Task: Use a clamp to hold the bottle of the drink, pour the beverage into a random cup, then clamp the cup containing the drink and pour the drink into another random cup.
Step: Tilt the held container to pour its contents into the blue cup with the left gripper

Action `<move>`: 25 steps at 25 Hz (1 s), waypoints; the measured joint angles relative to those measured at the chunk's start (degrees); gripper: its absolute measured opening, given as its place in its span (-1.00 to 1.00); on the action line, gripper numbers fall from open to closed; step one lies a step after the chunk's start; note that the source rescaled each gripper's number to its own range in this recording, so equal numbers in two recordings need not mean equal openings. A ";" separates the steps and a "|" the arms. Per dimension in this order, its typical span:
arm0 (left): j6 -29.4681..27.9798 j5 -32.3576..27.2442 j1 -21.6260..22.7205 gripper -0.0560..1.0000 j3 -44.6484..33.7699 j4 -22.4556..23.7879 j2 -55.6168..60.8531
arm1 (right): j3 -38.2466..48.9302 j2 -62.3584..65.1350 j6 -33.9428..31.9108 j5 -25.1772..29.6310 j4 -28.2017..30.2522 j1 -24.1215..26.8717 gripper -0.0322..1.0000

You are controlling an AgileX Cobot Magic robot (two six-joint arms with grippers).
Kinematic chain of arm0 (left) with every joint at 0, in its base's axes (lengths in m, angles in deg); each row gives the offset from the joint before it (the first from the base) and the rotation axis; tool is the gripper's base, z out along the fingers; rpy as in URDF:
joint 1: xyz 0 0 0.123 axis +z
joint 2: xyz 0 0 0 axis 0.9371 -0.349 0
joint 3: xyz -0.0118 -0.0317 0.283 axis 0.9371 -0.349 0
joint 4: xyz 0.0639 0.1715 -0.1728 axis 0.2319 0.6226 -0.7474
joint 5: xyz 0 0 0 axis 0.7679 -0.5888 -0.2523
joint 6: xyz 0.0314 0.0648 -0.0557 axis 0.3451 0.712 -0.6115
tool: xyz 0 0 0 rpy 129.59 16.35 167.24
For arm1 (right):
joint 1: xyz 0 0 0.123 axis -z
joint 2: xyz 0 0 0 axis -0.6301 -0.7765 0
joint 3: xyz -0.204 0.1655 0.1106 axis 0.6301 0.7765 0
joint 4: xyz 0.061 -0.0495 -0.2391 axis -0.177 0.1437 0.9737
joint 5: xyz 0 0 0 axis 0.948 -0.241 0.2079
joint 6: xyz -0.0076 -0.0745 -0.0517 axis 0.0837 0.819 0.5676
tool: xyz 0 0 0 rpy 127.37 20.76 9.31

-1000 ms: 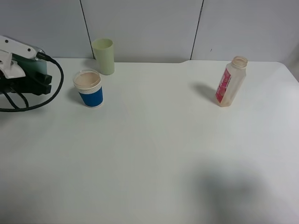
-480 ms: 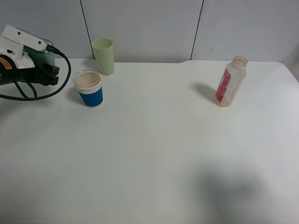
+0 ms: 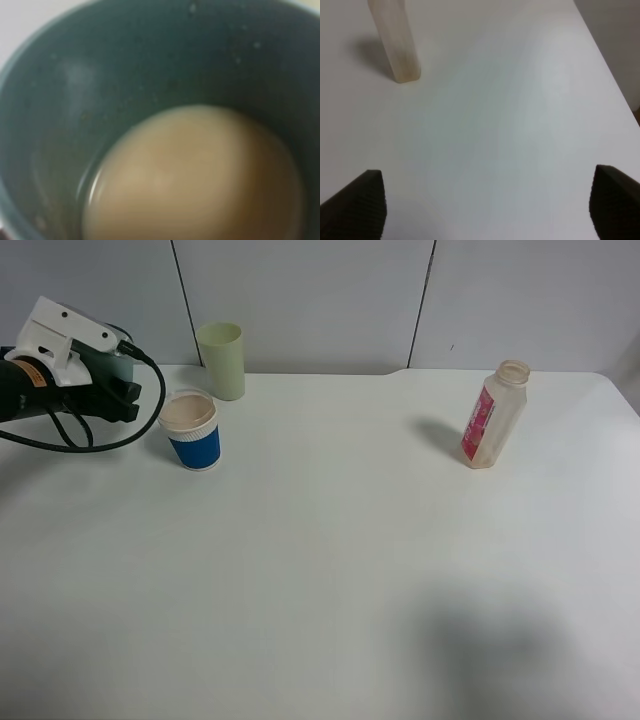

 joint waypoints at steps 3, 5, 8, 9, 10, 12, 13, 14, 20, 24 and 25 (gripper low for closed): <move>0.55 0.17 -0.63 -0.89 0.06 0.27 -0.14 | 0.00 0.00 0.00 0.00 0.00 0.00 0.36; 0.90 0.84 -1.15 -0.89 0.06 0.38 -1.09 | 0.00 0.00 0.00 0.00 0.00 0.00 0.36; 0.96 0.84 -1.20 -0.89 0.06 0.46 -1.87 | 0.00 0.00 0.00 0.00 0.00 0.00 0.36; 1.01 0.84 -1.20 -0.89 0.06 0.46 -2.02 | 0.00 0.00 0.00 0.00 0.00 0.00 0.36; 1.09 0.84 -1.20 -0.89 0.06 0.46 -2.14 | 0.00 0.00 0.00 0.00 0.00 0.00 0.36; 1.78 1.11 -1.20 -0.89 0.06 0.46 -2.17 | 0.00 0.00 0.00 0.00 0.00 0.00 0.36; 2.68 1.24 -1.20 -0.89 0.06 0.46 -2.22 | 0.00 0.00 0.00 0.00 0.00 0.00 0.36; 2.68 1.24 -1.20 -0.89 0.06 0.46 -2.22 | 0.00 0.00 0.00 0.00 0.00 0.00 0.36; 4.38 1.24 -1.20 -0.89 0.06 0.69 -2.22 | 0.00 0.00 0.00 0.00 0.00 0.00 0.36; 6.17 1.28 -1.20 -0.89 0.06 0.87 -2.22 | 0.00 0.00 0.00 0.00 0.00 0.00 0.36; 6.17 1.28 -1.20 -0.89 0.06 0.87 -2.22 | 0.00 0.00 0.00 0.00 0.00 0.00 0.36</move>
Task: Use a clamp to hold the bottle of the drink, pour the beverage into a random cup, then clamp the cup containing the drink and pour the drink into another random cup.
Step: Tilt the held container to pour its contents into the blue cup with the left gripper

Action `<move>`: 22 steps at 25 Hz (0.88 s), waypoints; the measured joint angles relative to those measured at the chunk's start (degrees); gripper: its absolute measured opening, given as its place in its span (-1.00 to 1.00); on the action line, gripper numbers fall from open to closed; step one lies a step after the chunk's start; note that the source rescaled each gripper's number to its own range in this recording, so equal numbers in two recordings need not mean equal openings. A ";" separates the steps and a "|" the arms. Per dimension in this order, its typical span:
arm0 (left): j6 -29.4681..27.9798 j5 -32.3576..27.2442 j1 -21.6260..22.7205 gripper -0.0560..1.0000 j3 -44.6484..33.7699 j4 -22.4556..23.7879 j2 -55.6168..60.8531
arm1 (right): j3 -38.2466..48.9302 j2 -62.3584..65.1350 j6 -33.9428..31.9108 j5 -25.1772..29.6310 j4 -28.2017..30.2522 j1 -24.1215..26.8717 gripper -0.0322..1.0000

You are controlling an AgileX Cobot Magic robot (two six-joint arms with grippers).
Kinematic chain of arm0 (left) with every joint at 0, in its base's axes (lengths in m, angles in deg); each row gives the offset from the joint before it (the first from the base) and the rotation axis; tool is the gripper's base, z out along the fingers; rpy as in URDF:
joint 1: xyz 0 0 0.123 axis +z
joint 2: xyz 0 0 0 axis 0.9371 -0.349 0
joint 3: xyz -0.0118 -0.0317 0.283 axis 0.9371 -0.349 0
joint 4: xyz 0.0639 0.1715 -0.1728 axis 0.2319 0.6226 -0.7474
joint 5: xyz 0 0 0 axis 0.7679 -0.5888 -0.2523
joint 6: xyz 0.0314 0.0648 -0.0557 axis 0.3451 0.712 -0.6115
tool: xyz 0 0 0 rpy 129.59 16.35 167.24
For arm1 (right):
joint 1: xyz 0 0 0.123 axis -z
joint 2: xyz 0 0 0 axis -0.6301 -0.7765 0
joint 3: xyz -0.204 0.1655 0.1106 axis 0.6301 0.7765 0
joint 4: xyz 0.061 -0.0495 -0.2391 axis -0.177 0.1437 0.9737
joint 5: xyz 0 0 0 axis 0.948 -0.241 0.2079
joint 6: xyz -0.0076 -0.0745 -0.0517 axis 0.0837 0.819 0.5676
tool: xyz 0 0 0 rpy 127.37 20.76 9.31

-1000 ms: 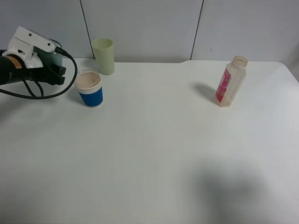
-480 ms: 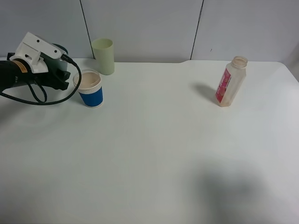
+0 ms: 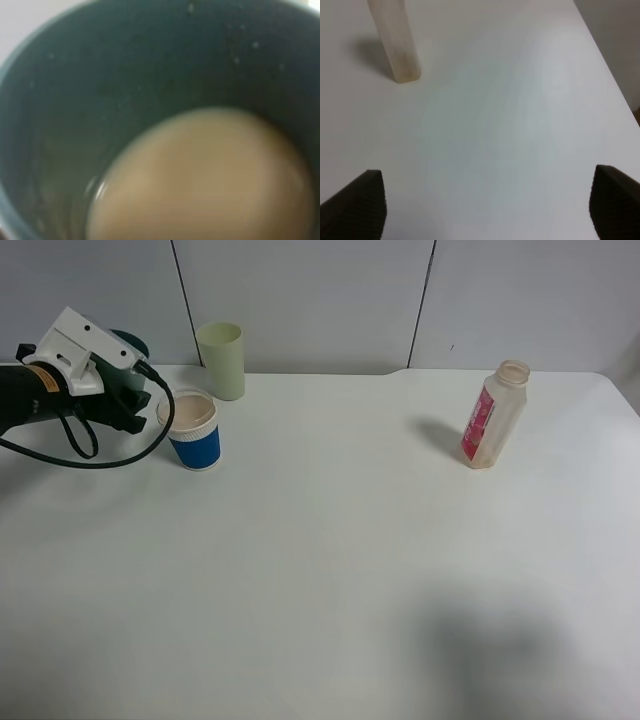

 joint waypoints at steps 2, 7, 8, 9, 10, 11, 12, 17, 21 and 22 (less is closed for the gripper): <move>0.54 0.00 0.00 -0.89 0.00 0.00 0.00 | 0.00 0.00 0.00 0.00 0.00 0.00 0.36; 1.15 -0.44 0.00 -0.89 2.65 0.66 -0.07 | 0.00 0.00 0.00 0.00 0.00 0.00 0.36; 1.15 -0.55 0.00 -0.89 2.67 1.10 -0.07 | 0.00 0.00 0.00 0.00 0.00 0.00 0.36; 1.15 -0.82 0.00 -0.89 2.67 1.46 -0.07 | 0.00 0.00 0.00 0.00 0.00 0.00 0.36; 1.15 -0.93 0.00 -0.89 2.67 1.59 -0.07 | 0.00 0.00 0.00 0.00 0.00 0.00 0.36; 1.15 -0.93 0.00 -0.89 2.67 1.59 -0.07 | 0.00 0.00 0.00 0.00 0.00 0.00 0.36; 1.15 -0.93 0.00 -0.89 2.67 1.71 -0.07 | 0.00 0.00 0.00 0.00 0.00 0.00 0.36; 2.19 -1.04 -1.11 -0.89 2.67 2.12 -0.07 | 0.00 0.00 0.00 0.00 0.00 0.00 0.36; 3.81 -1.04 -1.88 -0.89 2.67 2.06 -0.21 | 0.00 0.00 0.00 0.00 0.00 0.00 0.36; 3.93 -1.04 -1.88 -0.89 2.67 2.06 -0.27 | 0.00 0.00 0.00 0.00 0.00 0.00 0.36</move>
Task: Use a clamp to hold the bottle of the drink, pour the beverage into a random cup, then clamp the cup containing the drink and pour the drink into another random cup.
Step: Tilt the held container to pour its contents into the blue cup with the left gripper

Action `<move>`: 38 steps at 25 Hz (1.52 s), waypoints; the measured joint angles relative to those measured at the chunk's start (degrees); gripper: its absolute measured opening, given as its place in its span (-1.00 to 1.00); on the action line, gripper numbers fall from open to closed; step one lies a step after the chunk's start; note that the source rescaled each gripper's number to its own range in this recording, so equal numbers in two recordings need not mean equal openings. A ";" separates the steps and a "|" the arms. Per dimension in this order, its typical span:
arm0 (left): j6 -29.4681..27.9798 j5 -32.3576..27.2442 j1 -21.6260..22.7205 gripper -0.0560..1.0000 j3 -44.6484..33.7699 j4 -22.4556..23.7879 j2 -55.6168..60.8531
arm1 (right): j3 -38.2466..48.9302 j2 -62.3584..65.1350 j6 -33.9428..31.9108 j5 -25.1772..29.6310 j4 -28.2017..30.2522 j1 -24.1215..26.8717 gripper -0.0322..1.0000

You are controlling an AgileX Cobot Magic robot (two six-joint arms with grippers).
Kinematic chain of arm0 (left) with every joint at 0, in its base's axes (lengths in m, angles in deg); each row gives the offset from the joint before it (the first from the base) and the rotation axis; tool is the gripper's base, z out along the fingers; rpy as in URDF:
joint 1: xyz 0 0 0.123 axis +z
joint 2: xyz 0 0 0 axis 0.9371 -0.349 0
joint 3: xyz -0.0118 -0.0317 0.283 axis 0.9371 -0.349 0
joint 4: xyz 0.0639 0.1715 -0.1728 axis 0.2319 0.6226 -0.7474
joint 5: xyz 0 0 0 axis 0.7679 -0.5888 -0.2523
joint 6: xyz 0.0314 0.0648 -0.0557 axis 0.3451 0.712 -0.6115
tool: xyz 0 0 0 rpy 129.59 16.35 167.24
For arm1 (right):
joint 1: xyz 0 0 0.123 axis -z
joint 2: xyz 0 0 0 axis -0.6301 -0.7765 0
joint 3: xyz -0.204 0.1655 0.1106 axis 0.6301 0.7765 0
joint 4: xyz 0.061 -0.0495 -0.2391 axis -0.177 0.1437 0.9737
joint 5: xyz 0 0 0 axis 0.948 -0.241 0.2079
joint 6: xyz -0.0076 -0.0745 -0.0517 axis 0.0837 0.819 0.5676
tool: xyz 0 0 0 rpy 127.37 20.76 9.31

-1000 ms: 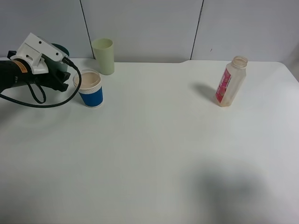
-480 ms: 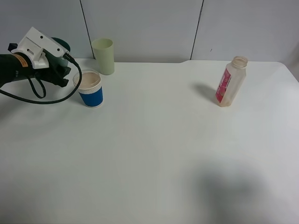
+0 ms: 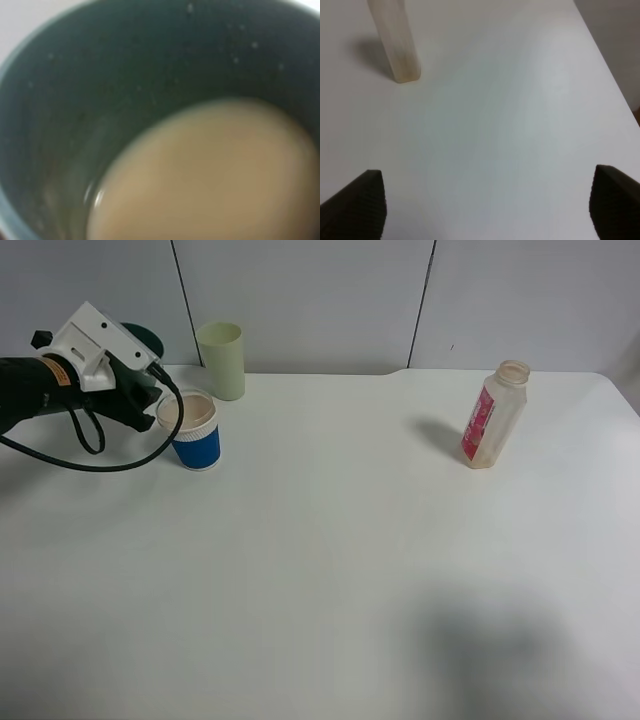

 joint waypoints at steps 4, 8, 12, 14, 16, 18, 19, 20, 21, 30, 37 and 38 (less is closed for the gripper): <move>0.26 0.00 0.00 -0.89 0.00 -0.11 -0.07 | 0.00 0.00 0.00 0.00 0.00 0.00 0.36; 1.80 0.00 0.00 -0.89 0.00 -0.05 -0.11 | 0.00 0.00 0.00 0.00 0.00 0.00 0.36; 3.05 0.00 0.00 -0.89 0.00 -0.05 -0.11 | 0.00 0.00 0.00 0.00 0.00 0.00 0.36; 4.37 0.00 0.00 -0.89 0.00 -0.05 -0.11 | 0.00 0.00 0.00 0.00 0.00 0.00 0.36; 5.52 0.00 0.00 -0.89 0.00 -0.05 -0.11 | 0.00 0.00 0.00 0.00 0.00 0.00 0.36; 6.22 -0.11 0.00 -0.89 0.26 -0.05 -0.11 | 0.00 0.00 0.00 0.00 0.00 0.00 0.36; 6.30 -0.33 0.00 -0.89 0.59 -0.05 -0.11 | 0.00 0.00 0.00 0.00 0.00 0.00 0.36; 6.38 -0.50 0.00 -0.89 1.05 -0.05 -0.11 | 0.00 0.00 0.00 0.00 0.00 0.00 0.36; 6.43 -0.51 0.00 -0.89 1.42 -0.05 -0.11 | 0.00 0.00 0.00 0.00 0.00 0.00 0.36; 6.67 -0.74 0.00 -0.89 2.45 0.10 -0.11 | 0.00 0.00 0.00 0.00 0.00 0.00 0.36; 7.49 -1.15 0.00 -0.89 2.45 0.80 -0.18 | 0.00 0.00 0.00 0.00 0.00 0.00 0.36; 7.49 -1.17 0.00 -0.89 2.45 0.95 -0.18 | 0.00 0.00 0.00 0.00 0.00 0.00 0.36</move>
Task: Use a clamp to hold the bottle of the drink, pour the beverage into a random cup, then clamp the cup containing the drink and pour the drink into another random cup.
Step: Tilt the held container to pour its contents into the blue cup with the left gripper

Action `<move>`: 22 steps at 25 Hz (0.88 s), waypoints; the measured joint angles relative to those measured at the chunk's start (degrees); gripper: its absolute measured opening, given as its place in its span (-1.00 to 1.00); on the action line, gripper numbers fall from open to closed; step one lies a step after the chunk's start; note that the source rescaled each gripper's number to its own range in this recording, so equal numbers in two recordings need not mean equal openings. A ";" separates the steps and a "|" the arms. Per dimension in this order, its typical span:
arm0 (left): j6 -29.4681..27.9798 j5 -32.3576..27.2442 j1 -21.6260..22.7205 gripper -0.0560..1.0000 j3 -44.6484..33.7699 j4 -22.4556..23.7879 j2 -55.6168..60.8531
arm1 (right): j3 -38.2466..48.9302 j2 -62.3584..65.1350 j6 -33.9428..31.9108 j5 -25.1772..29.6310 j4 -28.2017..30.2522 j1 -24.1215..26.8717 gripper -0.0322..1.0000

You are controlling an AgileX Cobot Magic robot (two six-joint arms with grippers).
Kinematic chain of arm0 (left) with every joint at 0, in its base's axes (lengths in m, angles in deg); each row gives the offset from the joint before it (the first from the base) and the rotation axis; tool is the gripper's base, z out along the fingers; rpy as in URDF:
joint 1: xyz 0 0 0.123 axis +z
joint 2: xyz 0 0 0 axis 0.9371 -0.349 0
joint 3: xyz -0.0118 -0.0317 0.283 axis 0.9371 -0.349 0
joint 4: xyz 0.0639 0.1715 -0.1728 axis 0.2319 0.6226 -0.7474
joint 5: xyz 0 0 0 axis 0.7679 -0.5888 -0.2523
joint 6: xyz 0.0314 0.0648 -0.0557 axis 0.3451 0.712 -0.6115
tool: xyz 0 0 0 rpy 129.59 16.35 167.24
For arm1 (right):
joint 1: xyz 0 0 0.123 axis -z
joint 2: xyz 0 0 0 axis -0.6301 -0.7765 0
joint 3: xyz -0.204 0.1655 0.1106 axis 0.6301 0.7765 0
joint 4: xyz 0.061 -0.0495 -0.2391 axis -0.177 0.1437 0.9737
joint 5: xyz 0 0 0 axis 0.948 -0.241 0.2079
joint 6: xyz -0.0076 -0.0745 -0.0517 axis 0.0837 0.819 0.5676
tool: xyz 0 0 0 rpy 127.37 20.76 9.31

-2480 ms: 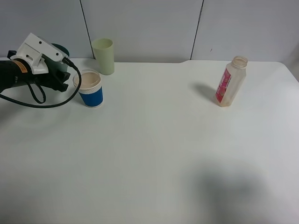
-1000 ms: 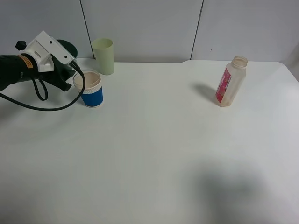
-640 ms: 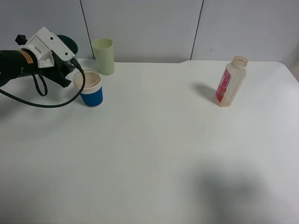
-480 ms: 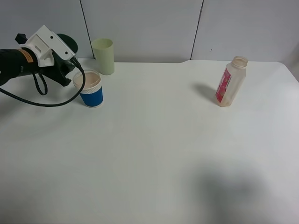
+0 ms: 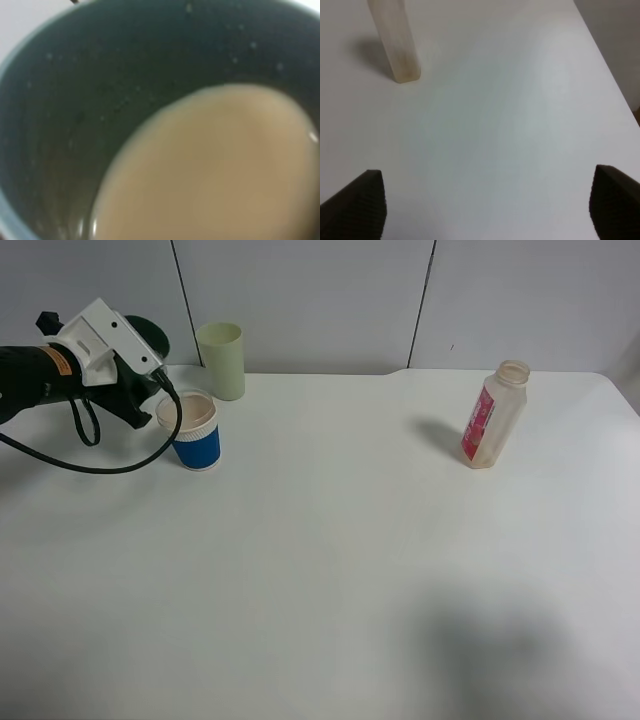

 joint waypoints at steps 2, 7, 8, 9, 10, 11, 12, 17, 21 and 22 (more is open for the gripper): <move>0.21 0.00 0.00 -0.89 0.00 0.73 0.00 | 0.00 0.00 0.00 0.00 0.00 0.00 0.36; 2.22 0.00 0.00 -0.89 0.00 1.41 0.00 | 0.00 0.00 0.00 0.00 0.00 0.00 0.36; 2.84 0.00 0.00 -0.89 0.00 1.41 0.00 | 0.00 0.00 0.00 0.00 0.00 0.00 0.36; 3.23 0.00 0.00 -0.89 0.00 1.41 0.00 | 0.00 0.00 0.00 0.00 0.00 0.00 0.36; 3.91 0.00 0.00 -0.89 0.00 1.49 0.00 | 0.00 0.00 0.00 0.00 0.00 0.00 0.36; 4.17 0.00 0.00 -0.89 0.00 1.56 0.00 | 0.00 0.00 0.00 0.00 0.00 0.00 0.36; 4.71 0.00 0.00 -0.89 0.00 1.68 0.00 | 0.00 0.00 0.00 0.00 0.00 0.00 0.36; 5.93 0.00 0.00 -0.89 0.00 1.87 0.00 | 0.00 0.00 0.00 0.00 0.00 0.00 0.36; 7.86 0.00 0.00 -0.89 0.00 1.98 0.00 | 0.00 0.00 0.00 0.00 0.00 0.00 0.36; 9.01 0.00 0.00 -0.89 0.00 2.03 0.00 | 0.00 0.00 0.00 0.00 0.00 0.00 0.36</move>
